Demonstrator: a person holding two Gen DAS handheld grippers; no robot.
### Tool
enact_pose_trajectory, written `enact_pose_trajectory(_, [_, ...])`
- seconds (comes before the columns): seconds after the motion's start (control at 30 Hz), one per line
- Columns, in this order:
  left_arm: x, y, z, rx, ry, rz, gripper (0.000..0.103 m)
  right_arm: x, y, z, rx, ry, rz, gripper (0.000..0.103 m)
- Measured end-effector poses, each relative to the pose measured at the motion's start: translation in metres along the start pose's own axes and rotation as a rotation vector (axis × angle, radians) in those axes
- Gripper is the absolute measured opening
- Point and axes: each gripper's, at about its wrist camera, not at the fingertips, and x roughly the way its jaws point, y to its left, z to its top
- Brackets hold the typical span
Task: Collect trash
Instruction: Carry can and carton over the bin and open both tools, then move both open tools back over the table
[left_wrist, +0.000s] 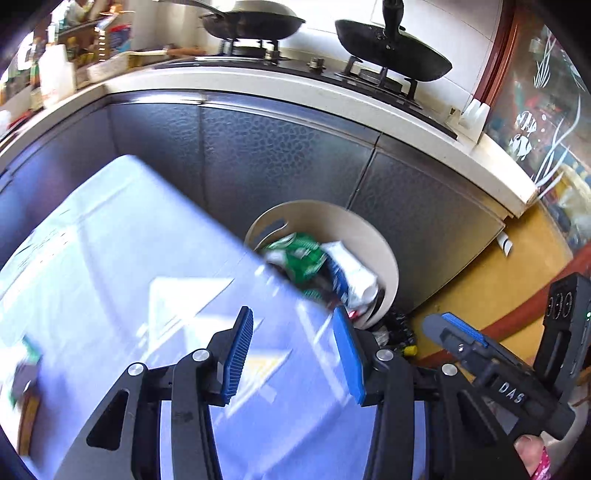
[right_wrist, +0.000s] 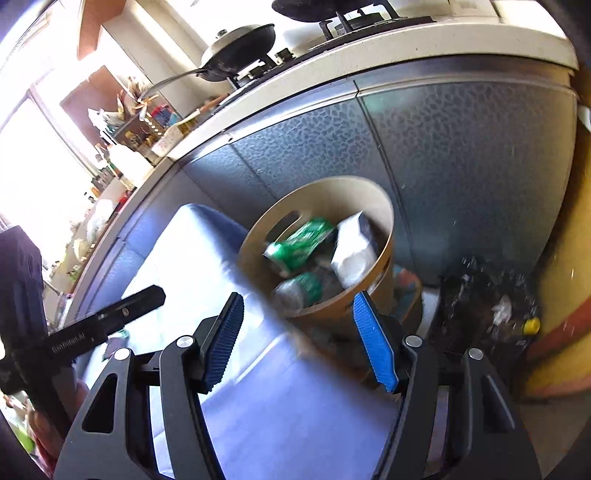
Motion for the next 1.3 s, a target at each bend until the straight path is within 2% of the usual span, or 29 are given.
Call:
enact_pose_trajectory(0.3, [-0.07, 0.029, -0.063, -0.029, -0.065, 0.063, 0.045, -0.03, 0.047, -0.06, 0.002, 0.021, 0.05, 0.062])
enact_pose_trajectory(0.6, [-0.114, 0.057, -0.106, -0.065, -0.122, 0.118, 0.045, -0.047, 0.088, -0.087, -0.028, 0.037, 0.082, 0.062])
enact_pose_trajectory(0.9, [-0.134, 0.076, -0.127, -0.086, -0.155, 0.137, 0.047, -0.064, 0.12, -0.097, -0.059, 0.015, 0.096, 0.063])
enact_pose_trajectory(1.3, [-0.148, 0.08, -0.136, -0.073, -0.198, 0.14, 0.049, -0.072, 0.133, -0.103, -0.066, 0.001, 0.095, 0.064])
